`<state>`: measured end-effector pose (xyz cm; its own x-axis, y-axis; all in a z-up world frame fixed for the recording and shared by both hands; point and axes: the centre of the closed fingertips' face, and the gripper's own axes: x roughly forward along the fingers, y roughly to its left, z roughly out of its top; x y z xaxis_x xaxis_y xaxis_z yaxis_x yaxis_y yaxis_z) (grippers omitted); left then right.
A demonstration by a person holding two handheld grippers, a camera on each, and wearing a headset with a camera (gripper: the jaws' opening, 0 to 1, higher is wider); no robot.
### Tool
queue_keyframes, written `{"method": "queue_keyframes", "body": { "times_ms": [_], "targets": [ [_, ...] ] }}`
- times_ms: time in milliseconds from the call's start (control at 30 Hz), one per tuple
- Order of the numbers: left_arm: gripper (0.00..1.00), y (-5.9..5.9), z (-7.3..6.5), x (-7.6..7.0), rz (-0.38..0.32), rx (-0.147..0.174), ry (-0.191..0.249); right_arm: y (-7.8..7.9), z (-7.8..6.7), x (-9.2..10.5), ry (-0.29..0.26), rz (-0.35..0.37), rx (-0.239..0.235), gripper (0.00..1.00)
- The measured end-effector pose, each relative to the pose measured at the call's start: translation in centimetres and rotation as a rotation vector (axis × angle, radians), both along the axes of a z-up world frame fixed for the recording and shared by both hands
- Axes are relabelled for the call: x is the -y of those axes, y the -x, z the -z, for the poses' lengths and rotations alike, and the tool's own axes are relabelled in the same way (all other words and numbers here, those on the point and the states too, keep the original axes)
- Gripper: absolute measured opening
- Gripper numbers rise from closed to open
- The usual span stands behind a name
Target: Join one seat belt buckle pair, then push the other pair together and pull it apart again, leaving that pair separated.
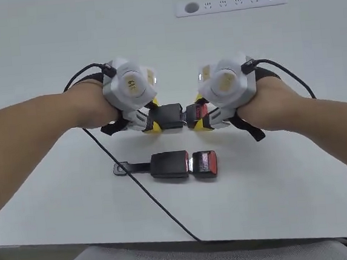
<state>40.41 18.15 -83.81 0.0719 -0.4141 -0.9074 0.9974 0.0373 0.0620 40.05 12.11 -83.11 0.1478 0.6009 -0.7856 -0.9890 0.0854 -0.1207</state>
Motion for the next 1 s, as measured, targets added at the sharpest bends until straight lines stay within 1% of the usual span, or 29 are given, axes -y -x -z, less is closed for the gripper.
{"method": "queue_keyframes", "body": {
  "times_ms": [167, 200, 233, 300, 400, 533, 667, 733, 767, 900, 1000],
  "targets": [
    [0.32, 0.0, 0.0, 0.0, -0.005, -0.003, 0.003, 0.0, 0.0, 0.9, 0.0, 0.004, -0.001, 0.32],
    [0.32, 0.0, 0.0, 0.0, -0.011, -0.003, 0.002, 0.0, 0.0, 1.4, -0.003, 0.015, -0.015, 0.32],
    [0.32, 0.0, 0.0, 0.0, -0.012, -0.002, 0.002, 0.0, 0.0, 1.7, -0.003, 0.017, -0.015, 0.32],
    [0.32, 0.0, 0.0, 0.0, -0.01, -0.001, 0.001, 0.2, -0.1, 1.8, -0.032, 0.02, -0.028, 0.32],
    [0.32, 0.1, 0.0, 0.1, -0.007, -0.007, -0.004, 0.4, -0.1, 1.9, -0.016, -0.006, -0.001, 0.32],
    [0.32, 0.1, 0.0, 0.1, -0.005, -0.012, -0.008, 0.3, 0.0, 2.9, -0.015, -0.006, 0.004, 0.33],
    [0.32, 0.1, 0.0, 0.2, -0.008, -0.012, -0.009, 0.5, -0.1, 4.8, -0.017, 0.01, 0.002, 0.33],
    [0.32, 0.1, -0.1, 0.2, -0.008, -0.011, -0.012, 0.9, -0.1, 5.7, -0.013, -0.005, 0.001, 0.33],
    [0.32, 0.1, -0.1, 0.2, -0.008, -0.011, -0.014, 1.1, -0.1, 6.0, -0.01, -0.016, 0.01, 0.33],
    [0.32, 0.1, 0.0, 0.3, 0.003, -0.013, -0.025, 1.3, 0.0, 8.0, 0.003, -0.019, 0.013, 0.34],
    [0.32, 0.1, 0.0, 0.3, 0.007, -0.015, -0.03, 1.6, 0.1, 9.9, 0.042, -0.03, 0.03, 0.34]
  ]
}}
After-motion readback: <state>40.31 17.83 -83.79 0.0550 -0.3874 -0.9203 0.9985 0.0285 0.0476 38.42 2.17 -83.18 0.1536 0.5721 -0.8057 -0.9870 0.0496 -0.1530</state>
